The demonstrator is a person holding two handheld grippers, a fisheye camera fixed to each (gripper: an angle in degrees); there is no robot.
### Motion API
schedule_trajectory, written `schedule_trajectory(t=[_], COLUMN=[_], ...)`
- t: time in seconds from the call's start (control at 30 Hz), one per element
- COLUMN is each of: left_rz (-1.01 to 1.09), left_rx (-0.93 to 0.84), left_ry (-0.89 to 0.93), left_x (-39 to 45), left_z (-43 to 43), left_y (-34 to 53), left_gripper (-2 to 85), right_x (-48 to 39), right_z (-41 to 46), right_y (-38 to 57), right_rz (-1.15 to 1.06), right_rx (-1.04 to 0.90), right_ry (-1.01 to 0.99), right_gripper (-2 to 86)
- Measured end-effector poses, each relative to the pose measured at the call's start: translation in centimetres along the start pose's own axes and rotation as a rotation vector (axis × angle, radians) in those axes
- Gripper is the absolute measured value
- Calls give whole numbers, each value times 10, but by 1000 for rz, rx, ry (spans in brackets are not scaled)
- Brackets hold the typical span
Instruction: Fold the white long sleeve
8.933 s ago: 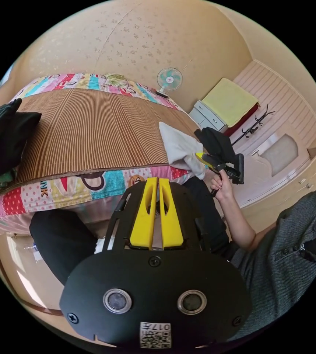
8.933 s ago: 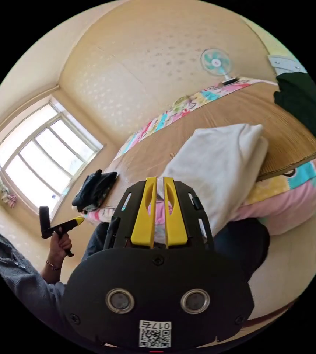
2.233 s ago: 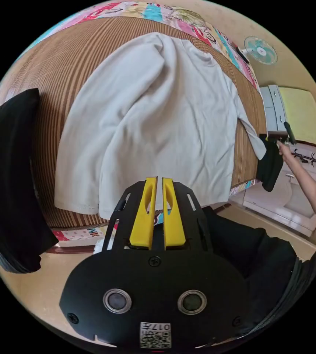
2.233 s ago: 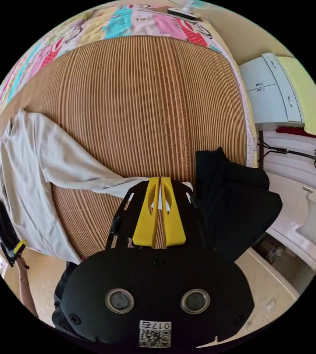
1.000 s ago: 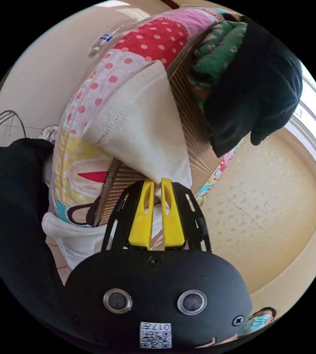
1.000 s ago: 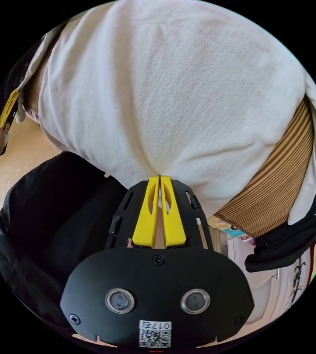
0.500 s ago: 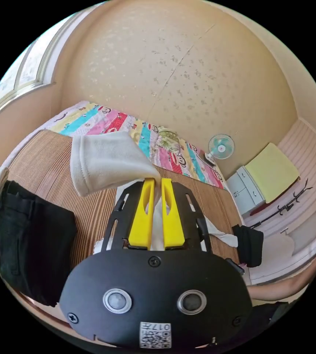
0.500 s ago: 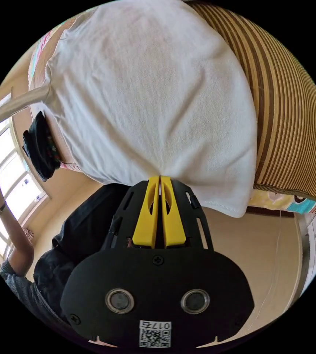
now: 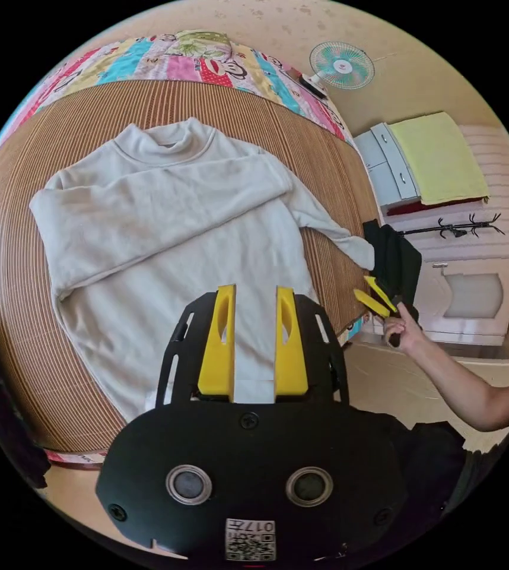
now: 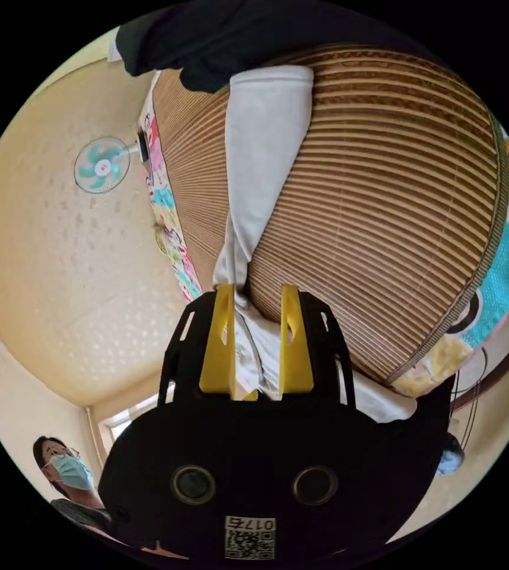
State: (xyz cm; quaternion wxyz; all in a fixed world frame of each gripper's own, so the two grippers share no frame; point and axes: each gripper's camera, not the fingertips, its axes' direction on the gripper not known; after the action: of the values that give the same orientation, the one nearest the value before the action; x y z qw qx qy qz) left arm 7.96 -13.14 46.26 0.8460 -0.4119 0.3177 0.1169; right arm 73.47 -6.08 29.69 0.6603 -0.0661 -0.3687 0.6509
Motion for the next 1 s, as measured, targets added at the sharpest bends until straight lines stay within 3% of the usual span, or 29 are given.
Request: schedule_trajectory(t=[0.1,0.17,0.27,0.33,0.4,0.47,0.53,0.6,0.67,0.7,1.0], left_rz=[-28,-40,-78,-107,-104,-59,-18,-13,-31,-44,-57], left_rx=[-68,-99,-154,-178,-197,-198,-202,-215,-229,-243,-292], left_ry=[-49,-72,-99,-85,-70,-89,-93,-68,-40,-27,-26], left_x=[-5,-7,-7,-5,4,18,30,37,38,37,36], left_z=[2,3,10,15,18,16,16,21,26,30,35], left_y=[12,15,8,-1,-18,-31,-41,-52,-57,-60,-68], left_gripper=[104,103,104,102,100,100,98,91,90,90,90], right_x=[-35,-63,-87,-107,-134,-154,-145,-117,-62,-50,-35], right_z=[9,39,75,77,60,26,6,-11,-29,-34,-44], right_y=[-39,-66,-84,-84,-76,-61,-55,-56,-63,-63,-63], right_rz=[-9,-24,-108,-205,-336,-537,-572,-505,-260,-209,-134], right_rx=[16,-63,-129,-141,-119,-142,-159,-116,-59,-47,103], right_ry=[72,370,662,585,372,-40,-161,-67,183,205,70], right_gripper=[130,135,123,89,56,41,37,36,40,41,107])
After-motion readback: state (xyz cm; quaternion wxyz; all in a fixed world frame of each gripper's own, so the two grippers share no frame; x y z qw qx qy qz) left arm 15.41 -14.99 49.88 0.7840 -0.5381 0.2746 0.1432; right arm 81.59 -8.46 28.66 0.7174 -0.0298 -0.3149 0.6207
